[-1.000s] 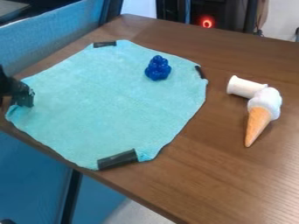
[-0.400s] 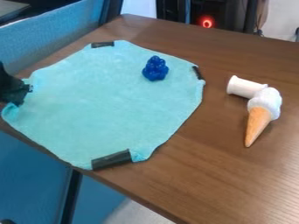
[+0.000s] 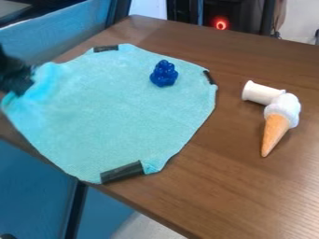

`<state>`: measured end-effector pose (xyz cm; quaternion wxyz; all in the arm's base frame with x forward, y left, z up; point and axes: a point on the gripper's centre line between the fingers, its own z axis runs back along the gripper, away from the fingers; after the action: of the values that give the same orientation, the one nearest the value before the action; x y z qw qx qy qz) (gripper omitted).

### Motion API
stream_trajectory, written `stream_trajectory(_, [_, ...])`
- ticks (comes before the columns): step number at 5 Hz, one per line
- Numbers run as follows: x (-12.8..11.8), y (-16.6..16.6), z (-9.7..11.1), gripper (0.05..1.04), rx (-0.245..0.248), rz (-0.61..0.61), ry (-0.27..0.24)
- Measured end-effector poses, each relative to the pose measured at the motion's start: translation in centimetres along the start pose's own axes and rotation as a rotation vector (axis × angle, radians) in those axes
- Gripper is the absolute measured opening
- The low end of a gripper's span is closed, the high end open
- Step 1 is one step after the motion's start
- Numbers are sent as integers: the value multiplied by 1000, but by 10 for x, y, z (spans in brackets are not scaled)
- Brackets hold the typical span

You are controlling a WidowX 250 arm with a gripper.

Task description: Fold the cloth from left to right

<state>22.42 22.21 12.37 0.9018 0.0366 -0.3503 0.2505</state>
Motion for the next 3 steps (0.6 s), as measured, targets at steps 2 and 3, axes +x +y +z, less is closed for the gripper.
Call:
stream_trajectory(2, [39,-50,9,58,-43,69,28])
stream_trajectory(3, [47,-74,6,58,-51,92,45])
